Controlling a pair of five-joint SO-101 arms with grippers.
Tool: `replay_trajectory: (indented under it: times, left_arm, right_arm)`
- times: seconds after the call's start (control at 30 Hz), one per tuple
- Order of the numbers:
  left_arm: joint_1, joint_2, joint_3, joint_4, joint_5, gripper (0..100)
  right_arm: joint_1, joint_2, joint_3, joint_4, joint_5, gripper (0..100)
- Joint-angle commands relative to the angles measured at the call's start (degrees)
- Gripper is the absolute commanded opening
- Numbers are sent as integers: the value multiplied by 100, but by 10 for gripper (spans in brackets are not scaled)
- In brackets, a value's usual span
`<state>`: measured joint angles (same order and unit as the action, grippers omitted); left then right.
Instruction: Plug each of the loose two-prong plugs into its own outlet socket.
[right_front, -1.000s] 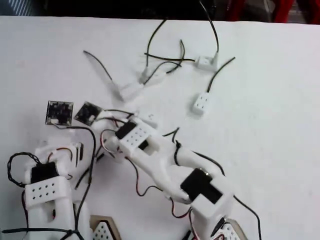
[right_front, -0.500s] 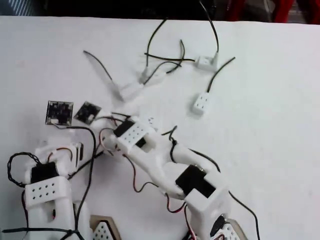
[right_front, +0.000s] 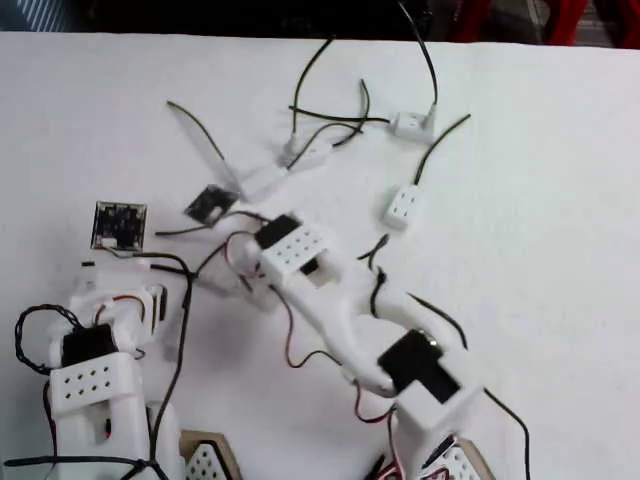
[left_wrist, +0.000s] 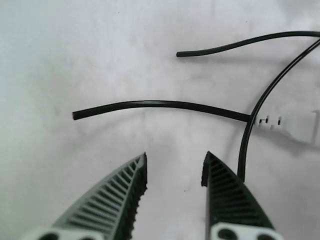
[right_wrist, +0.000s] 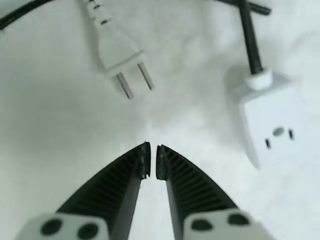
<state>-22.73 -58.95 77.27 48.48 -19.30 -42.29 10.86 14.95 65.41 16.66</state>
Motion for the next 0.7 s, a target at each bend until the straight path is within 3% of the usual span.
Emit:
replay_trajectory:
  times: [0.0,0.2,0.4,0.67]
  left_arm:
    - [-31,-127,-18,-105,-18,185]
    - [-31,-127,-18,-105,-18,185]
    - [-31,-127,-18,-105,-18,185]
    - [-31,-127,-18,-105,-18,185]
  right_arm:
    - [215,-620,-79,532,35,18]
    - [-31,-954,-79,198,35,43]
    - [-523,-391,-105,-585,-9,259]
    - [-1024,541,-123,-2044,-18,269]
